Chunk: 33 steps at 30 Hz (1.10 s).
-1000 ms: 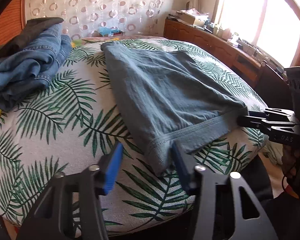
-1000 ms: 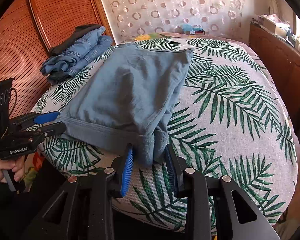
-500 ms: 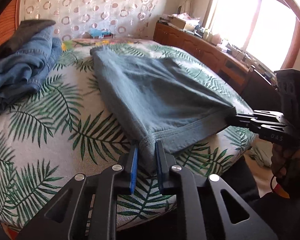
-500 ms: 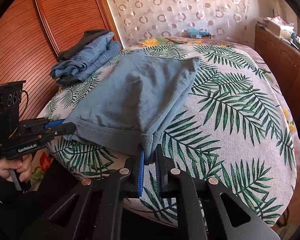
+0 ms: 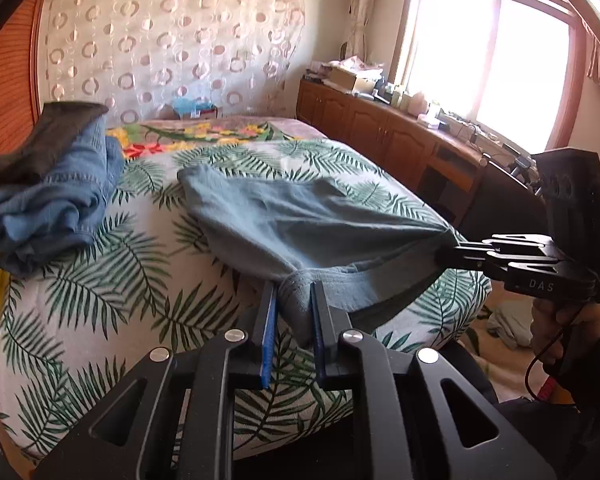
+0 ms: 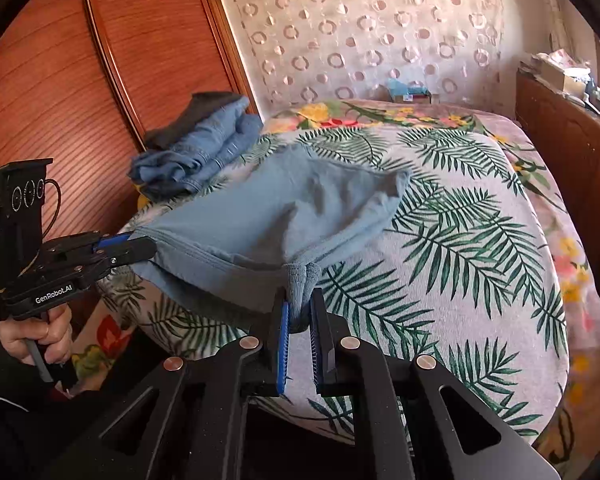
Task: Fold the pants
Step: 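Lift the hem end with both tools and fold it over toward the waistband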
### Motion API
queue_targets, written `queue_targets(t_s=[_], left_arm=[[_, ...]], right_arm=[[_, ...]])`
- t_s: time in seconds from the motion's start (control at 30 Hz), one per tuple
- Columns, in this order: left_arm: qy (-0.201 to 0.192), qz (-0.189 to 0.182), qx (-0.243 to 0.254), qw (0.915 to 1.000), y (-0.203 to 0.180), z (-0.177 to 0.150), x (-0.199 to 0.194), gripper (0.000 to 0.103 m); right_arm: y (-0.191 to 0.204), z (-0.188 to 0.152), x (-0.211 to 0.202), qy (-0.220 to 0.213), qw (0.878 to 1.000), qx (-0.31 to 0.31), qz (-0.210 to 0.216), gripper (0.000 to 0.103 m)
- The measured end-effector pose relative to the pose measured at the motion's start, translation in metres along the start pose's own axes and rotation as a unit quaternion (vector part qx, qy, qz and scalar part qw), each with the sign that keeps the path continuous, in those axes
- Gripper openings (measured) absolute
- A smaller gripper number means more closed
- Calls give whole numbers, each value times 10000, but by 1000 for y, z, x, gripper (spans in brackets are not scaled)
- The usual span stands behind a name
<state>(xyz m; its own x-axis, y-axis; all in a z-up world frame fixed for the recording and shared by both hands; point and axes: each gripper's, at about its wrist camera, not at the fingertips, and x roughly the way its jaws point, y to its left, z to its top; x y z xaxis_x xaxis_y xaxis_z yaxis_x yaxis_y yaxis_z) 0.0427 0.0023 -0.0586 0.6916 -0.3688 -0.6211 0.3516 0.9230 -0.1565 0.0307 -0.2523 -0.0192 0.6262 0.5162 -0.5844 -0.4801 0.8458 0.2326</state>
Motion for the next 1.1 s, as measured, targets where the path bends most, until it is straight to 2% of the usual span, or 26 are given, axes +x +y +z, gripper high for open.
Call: queue_targets(t_s=[0.23, 0.63, 1.1], left_arm=[[-51, 117, 137, 9998, 5, 19, 13, 17], [-120, 304, 254, 9991, 22, 63, 50, 17], [-25, 471, 321, 9984, 39, 92, 85, 17]], right_arm=[[-7, 16, 4, -154, 9999, 19, -33, 9], [-28, 52, 40, -320, 9992, 33, -223, 9], [-33, 86, 76, -399, 9981, -146, -450, 9]])
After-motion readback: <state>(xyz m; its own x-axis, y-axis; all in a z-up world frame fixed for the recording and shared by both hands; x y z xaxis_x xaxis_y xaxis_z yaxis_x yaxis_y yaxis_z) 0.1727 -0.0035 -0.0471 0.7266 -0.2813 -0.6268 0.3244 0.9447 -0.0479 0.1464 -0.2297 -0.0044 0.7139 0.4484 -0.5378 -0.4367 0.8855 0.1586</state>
